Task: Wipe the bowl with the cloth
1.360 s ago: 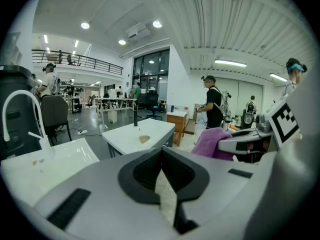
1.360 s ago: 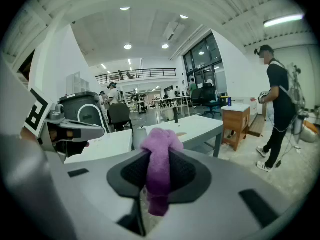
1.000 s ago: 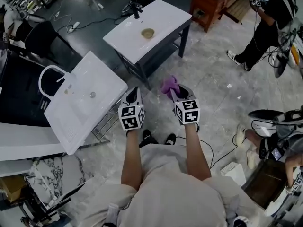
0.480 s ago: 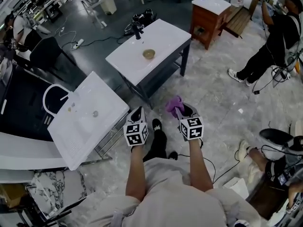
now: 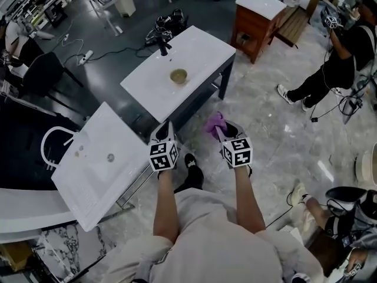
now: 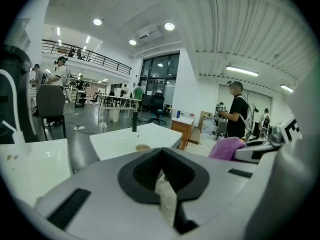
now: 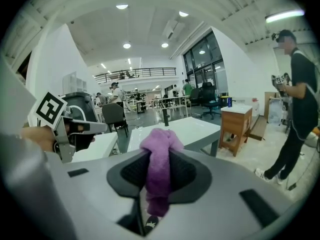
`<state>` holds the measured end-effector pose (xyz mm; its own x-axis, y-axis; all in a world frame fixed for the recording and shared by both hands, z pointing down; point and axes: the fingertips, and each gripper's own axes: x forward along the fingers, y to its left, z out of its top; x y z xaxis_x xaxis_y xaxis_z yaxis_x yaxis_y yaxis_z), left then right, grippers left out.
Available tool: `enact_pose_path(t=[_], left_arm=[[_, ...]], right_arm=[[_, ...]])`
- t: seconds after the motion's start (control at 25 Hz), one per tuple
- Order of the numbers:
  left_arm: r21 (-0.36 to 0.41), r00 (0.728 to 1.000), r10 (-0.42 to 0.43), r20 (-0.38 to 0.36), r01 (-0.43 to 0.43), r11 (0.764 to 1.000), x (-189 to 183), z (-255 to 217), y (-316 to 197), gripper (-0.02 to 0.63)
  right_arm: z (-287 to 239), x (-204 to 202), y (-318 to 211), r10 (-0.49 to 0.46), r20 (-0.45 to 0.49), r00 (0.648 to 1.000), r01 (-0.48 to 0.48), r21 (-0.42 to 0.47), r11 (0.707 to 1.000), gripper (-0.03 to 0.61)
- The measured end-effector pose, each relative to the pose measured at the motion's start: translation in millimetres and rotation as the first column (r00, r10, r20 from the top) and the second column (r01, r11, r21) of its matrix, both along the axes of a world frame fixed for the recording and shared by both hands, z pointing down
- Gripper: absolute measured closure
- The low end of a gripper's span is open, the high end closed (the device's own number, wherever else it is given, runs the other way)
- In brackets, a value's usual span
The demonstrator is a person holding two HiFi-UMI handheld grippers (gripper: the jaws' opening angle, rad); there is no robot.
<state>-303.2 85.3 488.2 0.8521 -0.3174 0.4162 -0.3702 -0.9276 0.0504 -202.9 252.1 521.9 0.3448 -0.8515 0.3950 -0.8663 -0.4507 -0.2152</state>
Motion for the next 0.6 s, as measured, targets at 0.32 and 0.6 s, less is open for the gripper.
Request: enact_pose_path(t=[0.32,0.6], left_arm=[[-0.024,1.0,0.001,0.003,-0.001,1.0,84,6,-92,0.606],[-0.093,0.999,-0.036,0.006,0.037,0.995,122,22,-164,0.606]], right_arm=[[0,90,-94,-0.007,-0.01,1.0,0.007,-0.028,1.0,0.486],[-6,134,-164,-0.034,-0.035,0.999,0.033,-0.024,0.999,0.486]])
